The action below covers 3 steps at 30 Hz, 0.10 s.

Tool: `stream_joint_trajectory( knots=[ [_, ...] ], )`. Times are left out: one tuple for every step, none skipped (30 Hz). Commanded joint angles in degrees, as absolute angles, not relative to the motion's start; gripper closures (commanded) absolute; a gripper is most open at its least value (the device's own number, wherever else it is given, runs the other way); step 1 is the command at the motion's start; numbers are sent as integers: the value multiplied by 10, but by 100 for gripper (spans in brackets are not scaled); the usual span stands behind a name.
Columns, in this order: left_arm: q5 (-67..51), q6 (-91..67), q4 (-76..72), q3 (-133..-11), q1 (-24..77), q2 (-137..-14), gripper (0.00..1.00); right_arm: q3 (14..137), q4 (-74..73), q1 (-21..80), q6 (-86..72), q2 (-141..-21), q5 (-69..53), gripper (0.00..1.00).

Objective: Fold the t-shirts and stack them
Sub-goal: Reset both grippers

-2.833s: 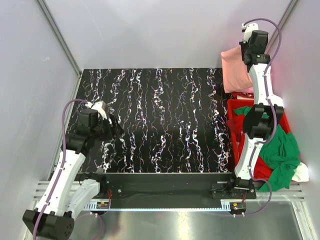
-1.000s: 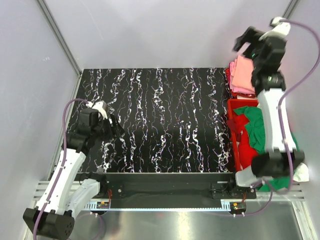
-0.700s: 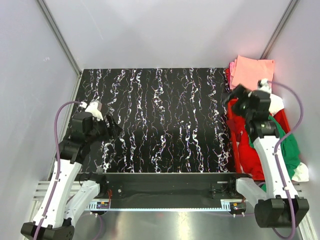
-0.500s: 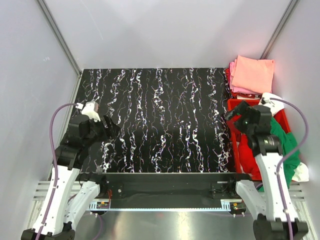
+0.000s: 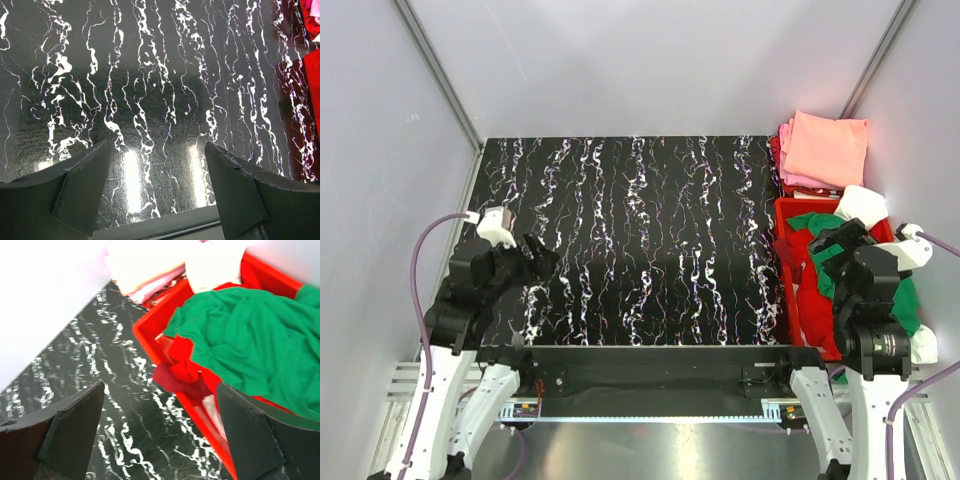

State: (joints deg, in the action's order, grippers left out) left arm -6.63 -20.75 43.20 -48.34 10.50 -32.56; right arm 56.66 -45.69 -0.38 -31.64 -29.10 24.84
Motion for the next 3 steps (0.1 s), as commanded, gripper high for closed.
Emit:
stream_joint_trajectory(
  knots=[
    [-62, -193, 398, -479, 105, -307, 18, 584, -468, -3, -301, -300, 295, 0],
    [-52, -195, 400, -482, 105, -304, 18, 585, -468, -4, -306, -300, 295, 0],
    [-39, -200, 408, -491, 105, -307, 18, 584, -472, -3, -307, -301, 293, 0]
  ],
)
